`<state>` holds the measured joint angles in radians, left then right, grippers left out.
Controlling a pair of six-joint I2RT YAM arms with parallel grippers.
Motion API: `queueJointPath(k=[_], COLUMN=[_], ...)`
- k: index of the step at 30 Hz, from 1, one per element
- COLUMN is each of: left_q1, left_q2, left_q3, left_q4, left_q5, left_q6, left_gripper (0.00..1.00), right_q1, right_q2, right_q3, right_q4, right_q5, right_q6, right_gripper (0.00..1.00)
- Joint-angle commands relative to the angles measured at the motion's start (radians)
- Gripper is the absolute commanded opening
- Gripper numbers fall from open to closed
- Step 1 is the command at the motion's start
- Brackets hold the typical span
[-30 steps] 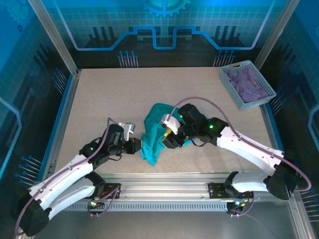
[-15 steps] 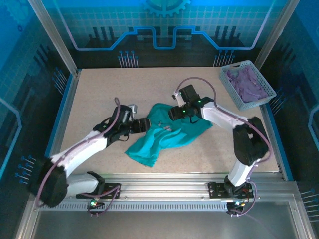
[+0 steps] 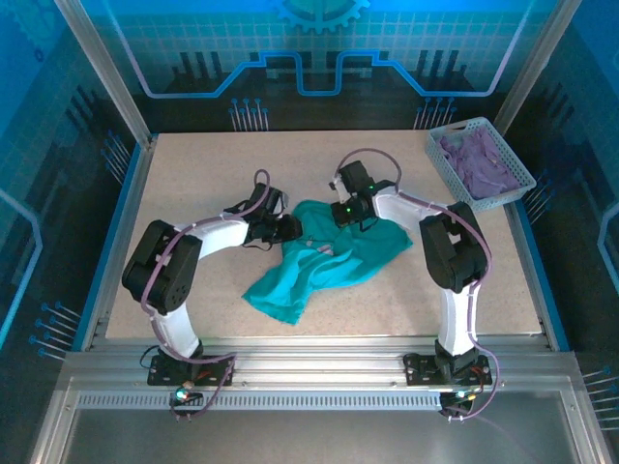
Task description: Fold the inside-out t-shirt
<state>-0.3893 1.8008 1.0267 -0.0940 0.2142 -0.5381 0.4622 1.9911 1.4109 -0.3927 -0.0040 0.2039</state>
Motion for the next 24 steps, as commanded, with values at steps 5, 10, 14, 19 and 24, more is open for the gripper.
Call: queueJointPath(k=[5,10,14,19,24], left_q1=[0.096,0.098,0.098,0.091,0.017], left_q2=[-0.063,-0.282,-0.467,-0.642,-0.697], left_q3=[0.049,0.155,0.159,-0.026,-0.324], left_q4=[0.162,0.111,0.122,0.159,0.173], left_q5=[0.182,0.090,0.048,0.050,0.093], left_q6=[-0.081,-0.003,0.040,0.055,0.067], left_gripper=[0.00,0.00,0.00,0.00,0.21], right_q1=[-0.071,-0.080,-0.080,-0.040,0.081], right_q2=[-0.297,-0.456,-0.596,-0.766,-0.889], right_q3=[-0.007,0.054,0.049,-0.180,-0.574], right_q4=[0.210,0.248,0.242,0.215,0.191], right_q5=[-0.131,-0.178,-0.197,-0.134,0.178], right_q6=[0.018,-0.021,-0.063,-0.072,0.028], right_gripper=[0.00,0.00,0.00,0.03,0.19])
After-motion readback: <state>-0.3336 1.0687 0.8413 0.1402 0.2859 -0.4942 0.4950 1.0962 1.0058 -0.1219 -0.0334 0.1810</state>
